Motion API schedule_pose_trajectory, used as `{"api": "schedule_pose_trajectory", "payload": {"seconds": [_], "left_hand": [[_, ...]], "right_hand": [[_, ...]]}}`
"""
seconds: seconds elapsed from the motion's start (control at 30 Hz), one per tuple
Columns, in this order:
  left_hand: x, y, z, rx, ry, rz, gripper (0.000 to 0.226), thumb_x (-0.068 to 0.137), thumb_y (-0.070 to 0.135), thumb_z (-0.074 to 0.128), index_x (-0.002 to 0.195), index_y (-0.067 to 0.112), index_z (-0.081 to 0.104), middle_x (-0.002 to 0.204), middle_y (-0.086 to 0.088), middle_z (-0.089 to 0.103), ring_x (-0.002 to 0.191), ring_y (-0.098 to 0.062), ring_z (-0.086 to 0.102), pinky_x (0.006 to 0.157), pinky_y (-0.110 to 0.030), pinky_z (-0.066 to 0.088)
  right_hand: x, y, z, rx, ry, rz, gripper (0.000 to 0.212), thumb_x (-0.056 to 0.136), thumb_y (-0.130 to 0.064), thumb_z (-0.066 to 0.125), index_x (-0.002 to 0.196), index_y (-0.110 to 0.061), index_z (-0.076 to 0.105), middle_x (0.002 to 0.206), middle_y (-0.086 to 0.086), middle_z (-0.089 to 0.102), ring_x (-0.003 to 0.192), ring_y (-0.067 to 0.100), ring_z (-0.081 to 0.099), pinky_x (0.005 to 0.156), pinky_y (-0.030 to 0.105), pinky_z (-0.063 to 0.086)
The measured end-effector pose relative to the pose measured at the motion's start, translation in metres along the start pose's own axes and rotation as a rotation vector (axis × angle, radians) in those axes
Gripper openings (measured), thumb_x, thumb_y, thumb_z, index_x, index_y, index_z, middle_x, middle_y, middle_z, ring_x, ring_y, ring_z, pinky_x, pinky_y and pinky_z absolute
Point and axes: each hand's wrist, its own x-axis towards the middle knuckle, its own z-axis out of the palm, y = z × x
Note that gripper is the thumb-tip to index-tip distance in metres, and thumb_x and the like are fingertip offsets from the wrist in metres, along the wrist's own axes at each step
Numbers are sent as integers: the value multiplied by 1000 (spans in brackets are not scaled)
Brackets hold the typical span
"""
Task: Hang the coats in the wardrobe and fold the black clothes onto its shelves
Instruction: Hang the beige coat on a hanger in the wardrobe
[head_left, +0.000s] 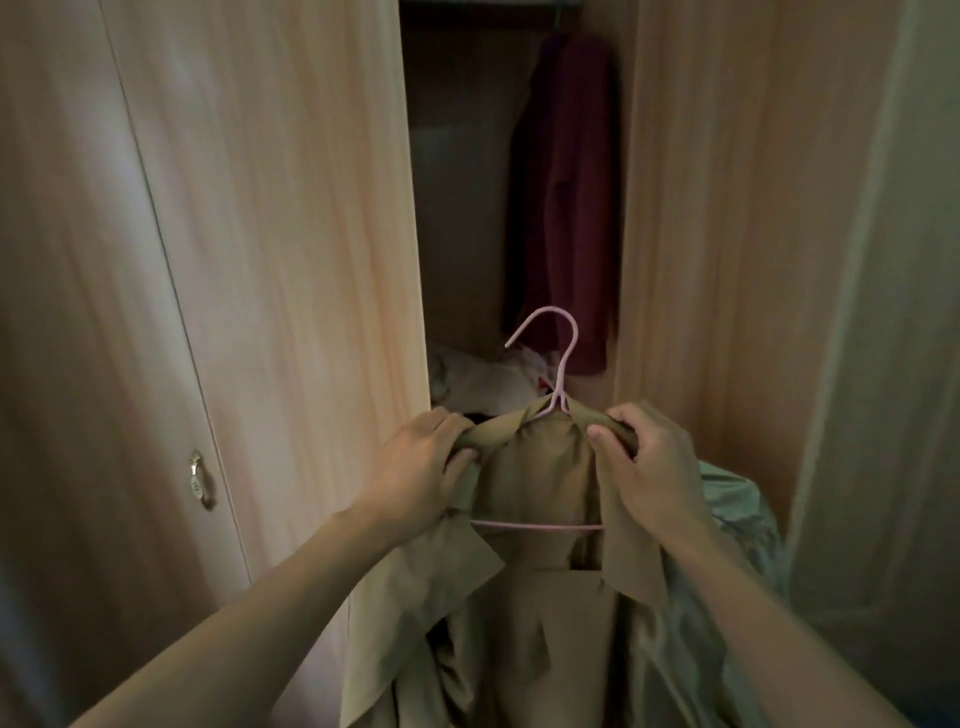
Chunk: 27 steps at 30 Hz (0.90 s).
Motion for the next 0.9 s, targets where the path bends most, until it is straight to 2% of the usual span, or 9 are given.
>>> {"api": "schedule_pose_trajectory", "payload": {"seconds": [0.17, 0.23, 0.43, 0.53, 0.63, 0.7, 0.8, 0.9], "left_hand": [[17, -52, 25, 2, -79, 8, 16, 95, 34, 51, 105, 24, 57, 102, 4, 60, 90, -15, 55, 77, -31, 46], [22, -73, 34, 8, -110, 1, 16, 96, 38, 49, 104, 25, 56, 102, 5, 60, 89, -13, 55, 77, -32, 48], [61, -139, 47, 70, -220, 93, 28, 96, 48, 45, 110, 26, 58, 107, 6, 61, 95, -12, 54, 81, -29, 46], [93, -170, 53, 100, -176, 154, 36, 100, 49, 34, 112, 27, 59, 109, 4, 61, 102, -13, 51, 86, -31, 42], [129, -202, 70, 307, -174, 245, 43, 100, 44, 30, 123, 21, 57, 130, -2, 56, 128, -20, 43, 103, -37, 36], [154, -216, 84, 508, -222, 280, 46, 97, 43, 32, 128, 18, 57, 140, -6, 51, 140, -25, 32, 112, -44, 26], [176, -225, 98, 805, -324, 261, 45, 93, 39, 42, 130, 17, 55, 140, -8, 50, 140, -29, 30, 112, -51, 16], [184, -228, 106, 1013, -396, 214, 52, 90, 38, 50, 137, 17, 50, 145, -8, 43, 139, -29, 26, 110, -52, 17]], "right_hand": [[24, 23, 53, 45, -74, -3, 2, 90, -17, 66, 89, -17, 67, 80, -6, 58, 72, 10, 54, 64, 15, 36], [30, 29, 76, 53, -92, 12, 4, 90, -13, 66, 89, -15, 69, 80, -6, 58, 73, 9, 55, 66, 14, 38], [53, 43, 130, 50, -68, 41, 9, 89, -9, 67, 83, -17, 67, 77, -9, 56, 72, 3, 54, 65, 11, 37], [72, 51, 152, 31, -45, 62, 9, 87, -9, 68, 82, -16, 67, 77, -8, 58, 73, 4, 56, 66, 11, 39], [87, 60, 172, -7, -40, 72, 6, 87, -12, 68, 84, -17, 68, 79, -8, 58, 74, 5, 57, 67, 16, 41], [91, 65, 183, -16, -51, 71, 5, 88, -14, 68, 85, -18, 69, 79, -11, 56, 75, 3, 56, 67, 15, 40], [92, 72, 192, -7, -96, 73, 5, 89, -14, 67, 87, -19, 69, 80, -15, 55, 79, 3, 56, 67, 8, 39], [96, 76, 197, 0, -126, 91, 5, 89, -15, 67, 88, -19, 69, 81, -14, 55, 79, 4, 57, 67, 8, 39]]}}
